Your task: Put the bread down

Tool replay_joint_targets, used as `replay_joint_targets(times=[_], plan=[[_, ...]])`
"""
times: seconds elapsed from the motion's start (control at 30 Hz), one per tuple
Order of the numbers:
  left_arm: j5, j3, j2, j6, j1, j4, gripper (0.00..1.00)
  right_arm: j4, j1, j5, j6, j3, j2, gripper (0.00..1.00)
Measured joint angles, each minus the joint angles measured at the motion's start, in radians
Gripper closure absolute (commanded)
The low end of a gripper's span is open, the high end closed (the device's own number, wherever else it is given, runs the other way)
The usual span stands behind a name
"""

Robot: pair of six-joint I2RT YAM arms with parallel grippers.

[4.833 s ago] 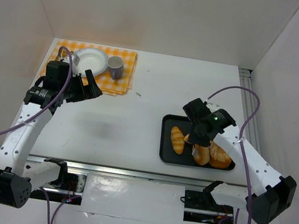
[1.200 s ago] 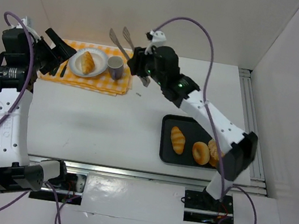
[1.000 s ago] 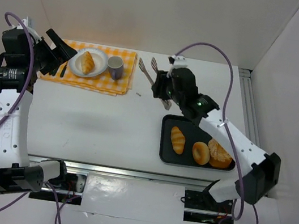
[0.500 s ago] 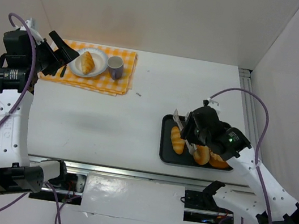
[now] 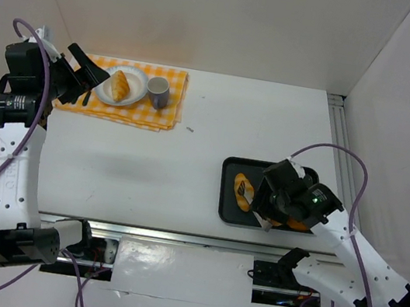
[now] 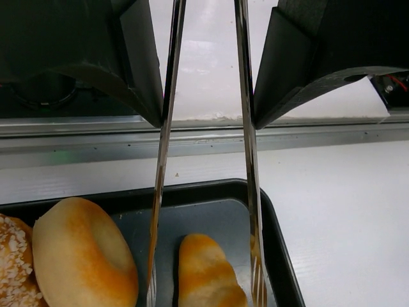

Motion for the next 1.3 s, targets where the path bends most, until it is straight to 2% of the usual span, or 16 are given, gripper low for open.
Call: replay_joint_targets(times=[0.33,0.43,0.47,0.6,0.87,1.0,1.13,1.3], plan=[[0.009,-0.014,-0.003,0.0,0.0,0.002,0.01,0.03,0.0,-0.056,-0.047,-0.043,0.04,0.35],[0.011,-0.017,-0.004,0.0,0.0,0.002,0.01,0.049,0.0,-0.066,-0.069,-0.069,0.062,0.49],[0.011,-0.019,-0.005,0.0,0.0,0.002,0.01,0.056,0.0,-0.069,-0.078,-0.073,0.07,0.56],[0.018,-0.02,-0.006,0.0,0.0,0.002,0.01,0.05,0.0,-0.07,-0.107,-0.039,0.114,0.69],[0.018,-0.02,-0.006,0.0,0.0,0.003,0.01,0.049,0.0,-0.031,-0.198,0.297,0.23,0.7],[0.017,-0.021,-0.006,0.002,0.0,0.003,0.01,0.138,0.011,-0.023,-0.266,0.474,0.353,0.7],[0.001,-0.023,-0.005,0.005,0.0,0.002,0.0,0.285,0.054,-0.037,-0.346,0.659,0.555,0.7],[0.002,0.029,0.034,0.005,0.0,-0.026,0.0,0.465,0.08,-0.087,-0.428,0.973,0.878,0.7]])
